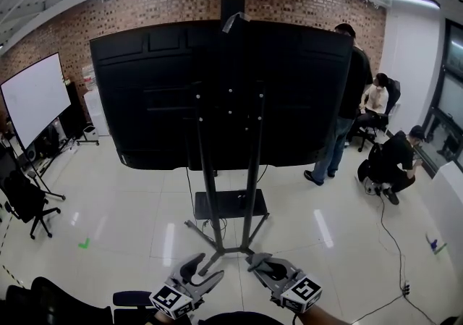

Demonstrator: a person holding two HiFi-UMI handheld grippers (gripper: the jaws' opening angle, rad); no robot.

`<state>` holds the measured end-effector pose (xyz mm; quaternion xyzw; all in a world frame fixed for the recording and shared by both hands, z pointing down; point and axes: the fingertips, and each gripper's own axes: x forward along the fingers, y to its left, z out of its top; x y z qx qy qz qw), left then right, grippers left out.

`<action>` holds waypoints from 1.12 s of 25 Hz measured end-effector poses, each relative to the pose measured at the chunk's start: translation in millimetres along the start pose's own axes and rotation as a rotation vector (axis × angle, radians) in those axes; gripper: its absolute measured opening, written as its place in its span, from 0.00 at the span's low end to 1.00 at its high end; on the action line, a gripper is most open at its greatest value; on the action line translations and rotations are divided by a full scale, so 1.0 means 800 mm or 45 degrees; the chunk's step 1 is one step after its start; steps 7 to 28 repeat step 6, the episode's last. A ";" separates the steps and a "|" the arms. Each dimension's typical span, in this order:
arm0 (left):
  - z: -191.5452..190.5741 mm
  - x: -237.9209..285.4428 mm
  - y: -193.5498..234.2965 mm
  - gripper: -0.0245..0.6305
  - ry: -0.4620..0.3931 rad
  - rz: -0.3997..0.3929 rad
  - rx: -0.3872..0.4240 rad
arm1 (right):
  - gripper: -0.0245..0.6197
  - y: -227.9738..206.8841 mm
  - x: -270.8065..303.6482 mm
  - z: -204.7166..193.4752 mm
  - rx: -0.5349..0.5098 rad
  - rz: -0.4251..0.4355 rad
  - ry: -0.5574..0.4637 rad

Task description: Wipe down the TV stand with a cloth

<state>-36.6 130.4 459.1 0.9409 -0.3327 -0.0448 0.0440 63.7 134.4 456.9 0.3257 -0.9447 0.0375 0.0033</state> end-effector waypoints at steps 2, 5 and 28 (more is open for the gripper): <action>0.002 -0.004 0.002 0.53 -0.004 -0.002 -0.007 | 0.10 0.001 0.000 -0.004 0.007 -0.010 0.007; 0.006 -0.009 0.006 0.53 -0.016 0.003 -0.016 | 0.10 0.000 0.002 -0.004 0.020 -0.029 0.009; 0.008 -0.011 0.008 0.53 -0.023 0.004 -0.018 | 0.10 0.000 0.003 -0.004 0.025 -0.035 0.009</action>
